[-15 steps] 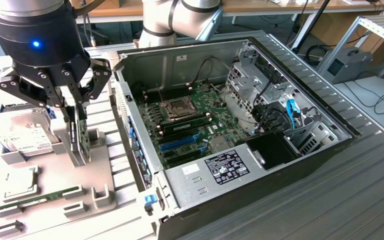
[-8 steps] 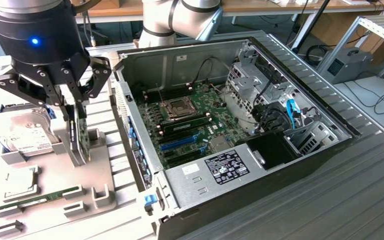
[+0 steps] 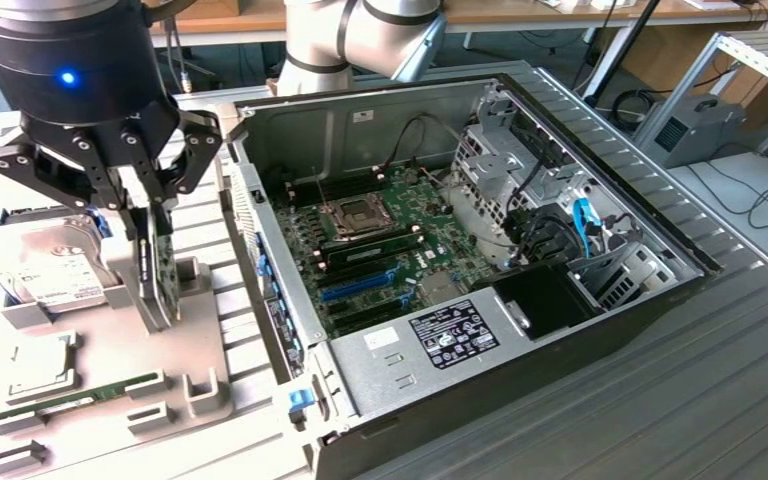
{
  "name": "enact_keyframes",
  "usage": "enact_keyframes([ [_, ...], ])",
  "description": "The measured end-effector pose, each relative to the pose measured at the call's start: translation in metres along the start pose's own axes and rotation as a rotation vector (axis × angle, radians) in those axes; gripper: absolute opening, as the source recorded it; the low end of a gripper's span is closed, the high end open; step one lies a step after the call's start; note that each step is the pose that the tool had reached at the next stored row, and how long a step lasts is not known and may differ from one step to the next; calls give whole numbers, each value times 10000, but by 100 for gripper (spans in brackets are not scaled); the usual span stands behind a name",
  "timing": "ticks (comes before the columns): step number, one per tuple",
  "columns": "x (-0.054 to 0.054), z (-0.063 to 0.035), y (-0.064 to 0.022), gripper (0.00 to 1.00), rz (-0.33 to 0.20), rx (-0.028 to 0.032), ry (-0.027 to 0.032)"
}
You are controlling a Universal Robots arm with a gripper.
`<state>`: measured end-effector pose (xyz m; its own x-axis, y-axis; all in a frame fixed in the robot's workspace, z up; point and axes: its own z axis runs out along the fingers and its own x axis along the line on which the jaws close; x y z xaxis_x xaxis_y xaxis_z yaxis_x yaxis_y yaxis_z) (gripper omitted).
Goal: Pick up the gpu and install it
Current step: 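Pick up the gpu and move the gpu toward the slot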
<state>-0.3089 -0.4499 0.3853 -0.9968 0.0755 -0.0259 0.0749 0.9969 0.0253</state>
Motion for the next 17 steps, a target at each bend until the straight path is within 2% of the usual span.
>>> enact_keyframes([
  [17,-2,-54,1,26,0,0,0],
])
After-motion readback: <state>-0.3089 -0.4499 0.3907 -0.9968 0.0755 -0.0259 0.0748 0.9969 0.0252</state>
